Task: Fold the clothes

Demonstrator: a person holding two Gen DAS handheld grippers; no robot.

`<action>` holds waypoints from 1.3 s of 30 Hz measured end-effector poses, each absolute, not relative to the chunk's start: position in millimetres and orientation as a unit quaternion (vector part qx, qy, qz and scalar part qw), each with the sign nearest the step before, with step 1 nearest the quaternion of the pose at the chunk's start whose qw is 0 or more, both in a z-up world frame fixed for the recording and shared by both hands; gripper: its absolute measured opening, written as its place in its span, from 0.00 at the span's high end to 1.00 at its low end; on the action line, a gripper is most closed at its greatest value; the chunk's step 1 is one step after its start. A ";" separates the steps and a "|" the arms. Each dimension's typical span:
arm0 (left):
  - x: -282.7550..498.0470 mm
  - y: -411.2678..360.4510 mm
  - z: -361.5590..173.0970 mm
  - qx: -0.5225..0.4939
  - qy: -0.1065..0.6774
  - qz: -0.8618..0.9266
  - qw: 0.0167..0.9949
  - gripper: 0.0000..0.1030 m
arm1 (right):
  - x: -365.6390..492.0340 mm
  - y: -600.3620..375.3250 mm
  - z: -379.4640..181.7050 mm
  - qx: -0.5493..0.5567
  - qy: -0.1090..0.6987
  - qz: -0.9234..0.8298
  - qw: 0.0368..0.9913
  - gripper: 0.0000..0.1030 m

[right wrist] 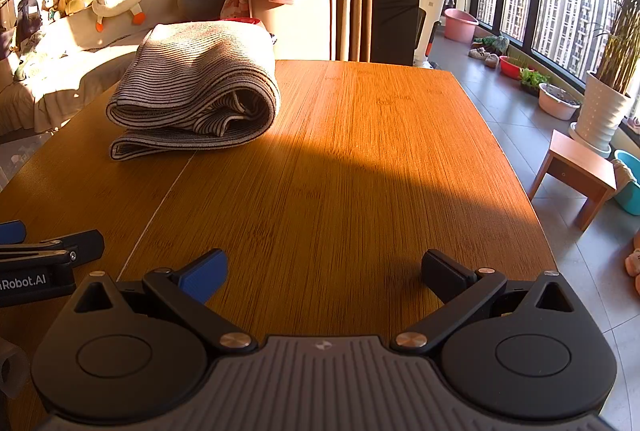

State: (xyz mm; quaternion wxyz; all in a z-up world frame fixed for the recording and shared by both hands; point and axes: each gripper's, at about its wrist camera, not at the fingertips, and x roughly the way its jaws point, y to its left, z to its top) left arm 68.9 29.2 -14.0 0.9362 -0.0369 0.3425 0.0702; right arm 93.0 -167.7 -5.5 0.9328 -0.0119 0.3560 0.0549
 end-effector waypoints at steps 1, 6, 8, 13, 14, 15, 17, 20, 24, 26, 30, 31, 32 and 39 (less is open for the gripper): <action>68.8 28.9 -14.0 -0.037 0.343 0.070 0.936 0.00 | 93.1 -167.7 -5.5 -0.012 0.356 0.055 0.933 0.00; 68.5 28.9 -13.9 -0.036 0.343 0.071 0.936 0.00 | 92.9 -167.5 -5.5 -0.012 0.356 0.055 0.933 0.00; 68.7 29.0 -13.8 -0.036 0.343 0.071 0.936 0.00 | 92.5 -167.2 -5.5 -0.012 0.356 0.055 0.933 0.00; 69.1 28.4 -14.0 -0.034 0.344 0.072 0.936 0.00 | 92.1 -167.1 -5.4 -0.012 0.356 0.054 0.933 0.00; 69.5 27.8 -14.1 -0.033 0.344 0.073 0.935 0.00 | 92.0 -167.1 -5.3 -0.012 0.356 0.054 0.933 0.00; 69.7 27.4 -14.2 -0.031 0.345 0.074 0.935 0.00 | 92.0 -167.1 -5.3 -0.012 0.356 0.054 0.933 0.00; 69.8 27.1 -14.3 -0.030 0.346 0.074 0.935 0.00 | 92.0 -167.0 -5.3 -0.012 0.356 0.054 0.933 0.00; 69.7 27.7 -14.3 -0.031 0.346 0.073 0.935 0.00 | 92.1 -166.8 -5.2 -0.012 0.356 0.054 0.933 0.00; 69.4 27.7 -14.2 -0.031 0.346 0.072 0.935 0.00 | 93.7 -167.0 -5.2 -0.013 0.357 0.053 0.933 0.00; 69.4 27.5 -14.2 -0.030 0.346 0.072 0.935 0.00 | 94.2 -167.0 -5.4 -0.013 0.357 0.053 0.933 0.00; 69.9 27.2 -14.6 -0.029 0.346 0.073 0.935 0.00 | 94.5 -166.8 -5.5 -0.014 0.357 0.054 0.933 0.00; 70.0 27.0 -14.7 -0.029 0.346 0.073 0.935 0.00 | 94.3 -166.9 -5.5 -0.014 0.357 0.054 0.933 0.00; 70.0 26.8 -14.8 -0.029 0.346 0.073 0.935 0.00 | 94.1 -166.9 -5.5 -0.013 0.357 0.054 0.933 0.00; 70.9 26.5 -14.8 -0.029 0.346 0.073 0.935 0.00 | 93.4 -166.6 -5.6 -0.013 0.356 0.054 0.933 0.00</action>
